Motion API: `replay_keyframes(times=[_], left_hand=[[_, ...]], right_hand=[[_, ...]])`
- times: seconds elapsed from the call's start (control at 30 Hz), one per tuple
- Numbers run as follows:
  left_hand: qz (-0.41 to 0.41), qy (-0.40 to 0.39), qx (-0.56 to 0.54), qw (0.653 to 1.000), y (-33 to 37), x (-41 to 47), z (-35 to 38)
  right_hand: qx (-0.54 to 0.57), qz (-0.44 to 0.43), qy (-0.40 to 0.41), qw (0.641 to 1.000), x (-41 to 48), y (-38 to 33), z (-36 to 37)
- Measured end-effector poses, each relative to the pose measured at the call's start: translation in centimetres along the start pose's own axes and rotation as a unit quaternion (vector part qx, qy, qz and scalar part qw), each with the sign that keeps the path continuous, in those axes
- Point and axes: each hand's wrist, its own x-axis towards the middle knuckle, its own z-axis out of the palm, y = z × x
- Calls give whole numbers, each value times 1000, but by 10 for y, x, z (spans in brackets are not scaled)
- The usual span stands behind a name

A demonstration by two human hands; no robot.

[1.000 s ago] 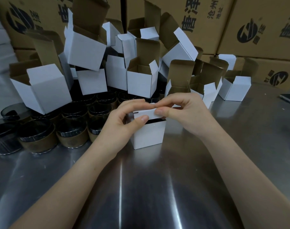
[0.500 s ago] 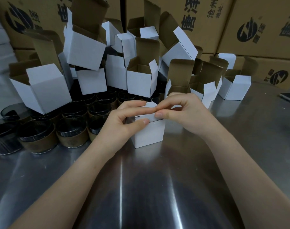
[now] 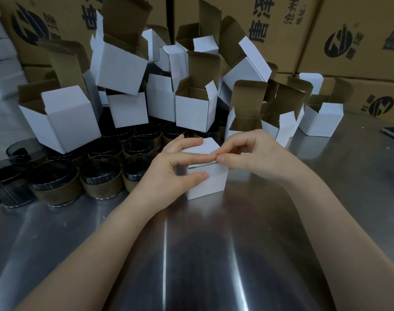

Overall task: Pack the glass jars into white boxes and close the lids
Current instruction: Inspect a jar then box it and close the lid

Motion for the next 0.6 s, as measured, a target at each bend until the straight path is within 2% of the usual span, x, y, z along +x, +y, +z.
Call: replay_keyframes(times=[0.2,0.33,0.43,0.6], left_hand=[[1,0,19,1000,2,0,1],[43,30,67,996,4,0,7],[67,51,97,992,5,-1,10],[73,68,66,993,6,-5,10]], right_hand=[[-21,11,-10,1000,-1,-1,-1],[-131,-11,53,990,-3,1,6],[-202,-47,40,977,-4,-1,14],[-168,-39,0,985,-7,-8,19]])
